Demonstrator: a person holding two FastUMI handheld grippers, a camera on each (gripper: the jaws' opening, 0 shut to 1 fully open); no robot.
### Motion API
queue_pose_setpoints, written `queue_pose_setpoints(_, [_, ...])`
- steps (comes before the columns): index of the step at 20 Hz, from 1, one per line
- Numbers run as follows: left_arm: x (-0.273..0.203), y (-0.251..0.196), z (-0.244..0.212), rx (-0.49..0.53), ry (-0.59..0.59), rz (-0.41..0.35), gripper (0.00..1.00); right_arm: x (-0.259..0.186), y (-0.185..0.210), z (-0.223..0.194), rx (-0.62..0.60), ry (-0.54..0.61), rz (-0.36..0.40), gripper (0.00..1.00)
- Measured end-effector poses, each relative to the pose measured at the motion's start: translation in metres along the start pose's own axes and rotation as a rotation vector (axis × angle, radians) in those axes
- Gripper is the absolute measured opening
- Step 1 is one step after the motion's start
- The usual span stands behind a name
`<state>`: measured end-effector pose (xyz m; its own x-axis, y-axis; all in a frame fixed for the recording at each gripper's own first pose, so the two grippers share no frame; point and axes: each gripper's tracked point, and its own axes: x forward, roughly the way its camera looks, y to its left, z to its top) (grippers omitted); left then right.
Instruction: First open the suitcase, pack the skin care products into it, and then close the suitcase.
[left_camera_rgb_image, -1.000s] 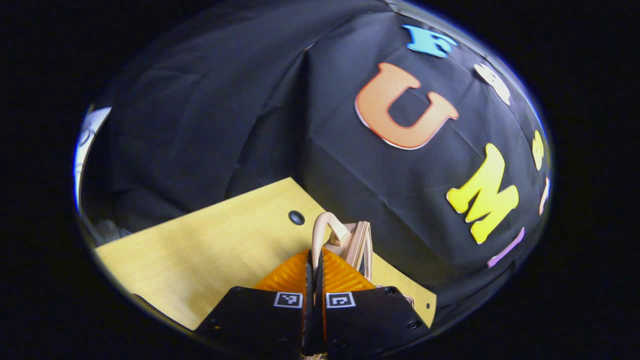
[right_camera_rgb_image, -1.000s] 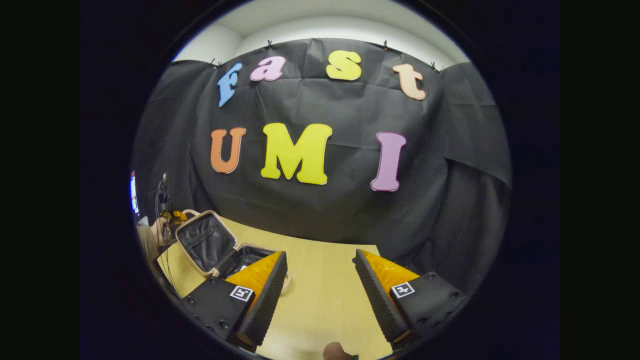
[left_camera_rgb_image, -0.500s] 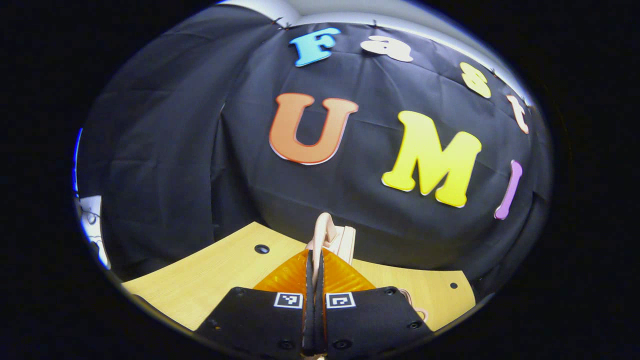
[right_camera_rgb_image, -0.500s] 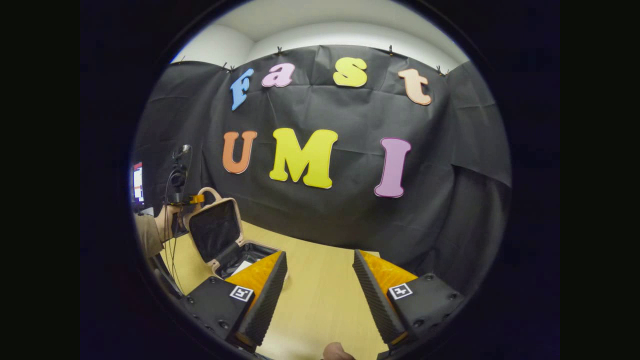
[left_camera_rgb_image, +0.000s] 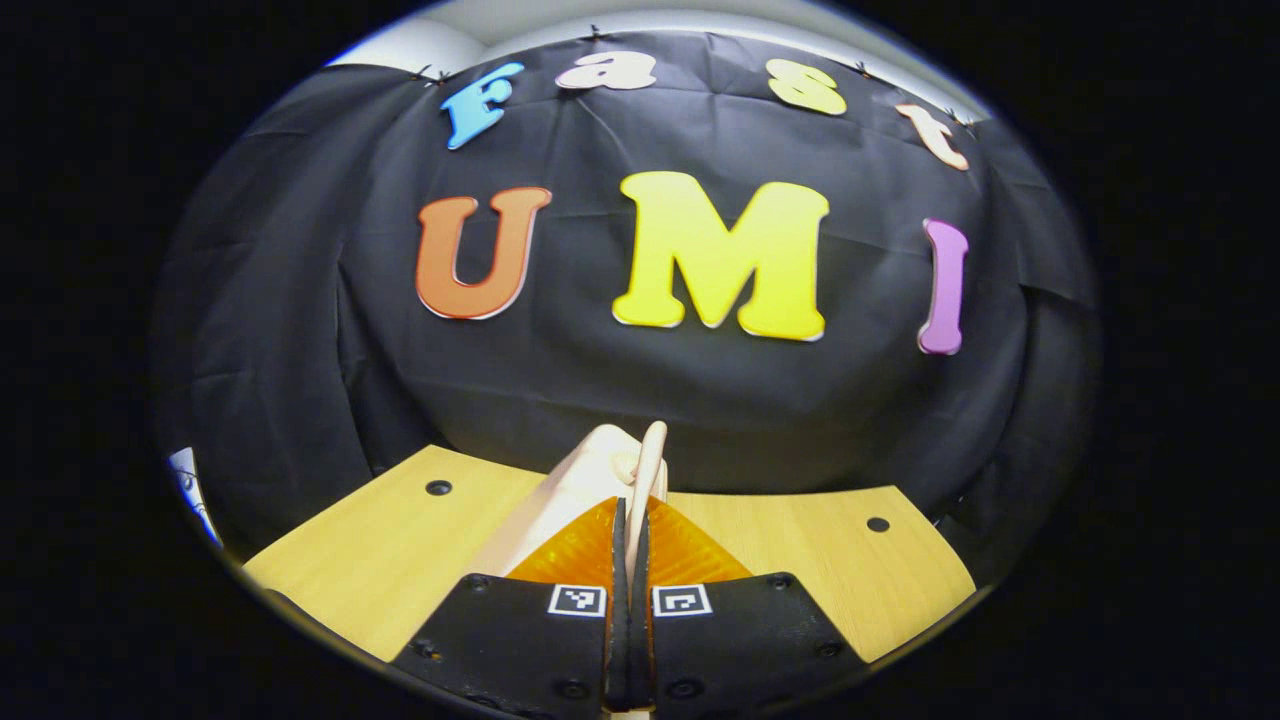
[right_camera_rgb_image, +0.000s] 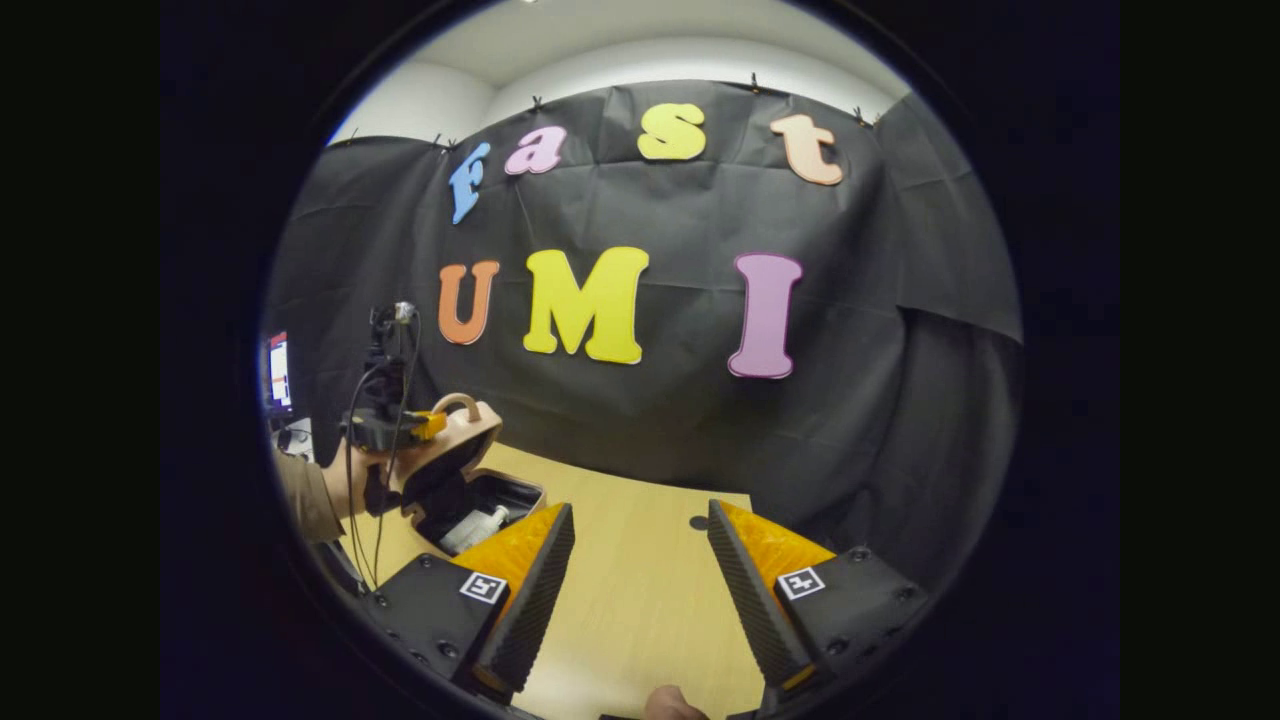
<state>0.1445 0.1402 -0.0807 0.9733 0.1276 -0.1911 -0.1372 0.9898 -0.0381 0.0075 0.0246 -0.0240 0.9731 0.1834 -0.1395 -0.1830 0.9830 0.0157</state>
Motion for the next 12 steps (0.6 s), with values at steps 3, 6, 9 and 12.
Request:
queue_pose_setpoints(3, [0.006,-0.043,-0.037,0.072,0.064,-0.033,0.03,0.001,-0.018,-0.013,0.02,0.024,-0.001,0.8])
queue_pose_setpoints(6, [0.01,-0.077,-0.08,0.118,0.147,-0.048,0.03,0.001,-0.035,-0.028,0.032,0.048,-0.009,0.8])
queue_pose_setpoints(9, [0.02,-0.095,-0.114,0.18,0.214,-0.045,0.03,-0.004,-0.054,-0.04,0.043,0.065,-0.029,0.8])
queue_pose_setpoints(12, [0.022,-0.102,-0.139,0.181,0.272,-0.021,0.03,-0.007,-0.07,-0.055,0.075,0.089,-0.057,0.77])
